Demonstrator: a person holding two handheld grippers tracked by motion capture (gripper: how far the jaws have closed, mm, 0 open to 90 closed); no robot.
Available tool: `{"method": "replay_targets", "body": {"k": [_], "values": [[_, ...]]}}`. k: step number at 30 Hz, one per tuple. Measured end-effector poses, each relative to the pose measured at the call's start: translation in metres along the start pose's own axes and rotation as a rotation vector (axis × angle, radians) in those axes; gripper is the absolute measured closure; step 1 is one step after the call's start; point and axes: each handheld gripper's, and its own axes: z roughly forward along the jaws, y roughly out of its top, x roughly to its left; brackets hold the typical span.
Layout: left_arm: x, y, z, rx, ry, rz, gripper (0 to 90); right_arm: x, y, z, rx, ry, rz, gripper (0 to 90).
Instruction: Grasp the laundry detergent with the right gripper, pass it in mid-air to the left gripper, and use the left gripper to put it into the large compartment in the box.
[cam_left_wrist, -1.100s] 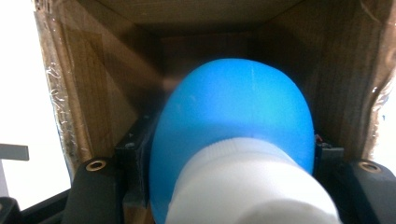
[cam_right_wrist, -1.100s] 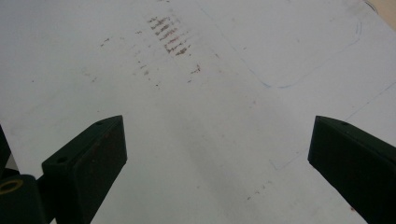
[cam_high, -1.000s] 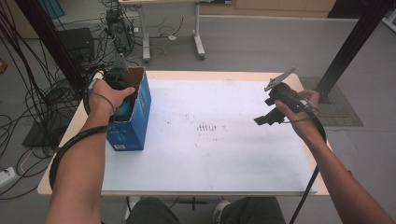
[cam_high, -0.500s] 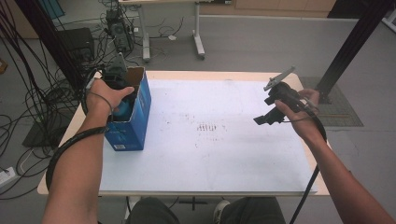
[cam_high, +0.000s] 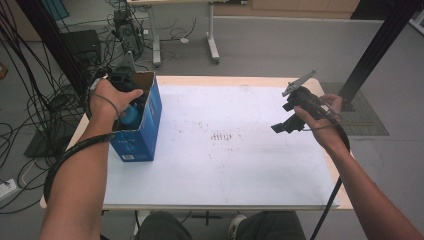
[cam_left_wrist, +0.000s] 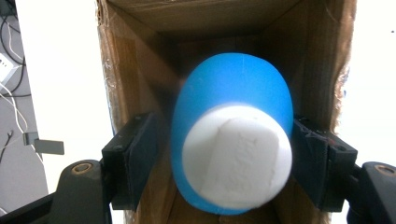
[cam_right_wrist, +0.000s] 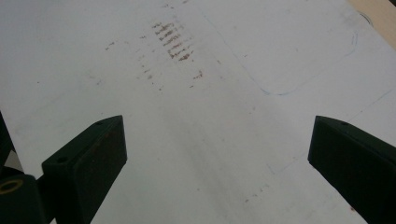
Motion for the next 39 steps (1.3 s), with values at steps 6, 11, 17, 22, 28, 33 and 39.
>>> {"method": "replay_targets", "body": {"k": [6,11,17,22,28,33,39], "values": [[-0.002,-0.002,-0.01,-0.011,0.003,0.003,28.0,0.0,-0.002,-0.002,0.0,-0.003,0.007,4.2],[-0.005,-0.005,-0.023,-0.02,0.011,0.012,28.0,0.001,-0.003,-0.004,-0.004,-0.005,0.014,4.2],[-0.01,-0.013,-0.034,-0.041,0.004,0.029,26.4,0.005,-0.003,-0.004,0.003,0.001,0.011,4.2],[-0.014,-0.019,-0.049,-0.076,-0.016,0.034,24.2,0.009,0.001,-0.008,0.009,0.002,0.008,4.2],[-0.027,-0.021,-0.072,-0.139,-0.05,0.057,21.1,0.012,0.009,-0.012,0.017,-0.013,0.005,4.2],[-0.05,-0.018,-0.081,-0.175,-0.073,0.093,17.9,0.012,0.016,-0.011,0.031,-0.016,0.001,4.2],[-0.078,-0.008,-0.08,-0.187,-0.107,0.15,14.2,0.013,0.023,-0.008,0.063,-0.004,-0.015,4.3]]}}
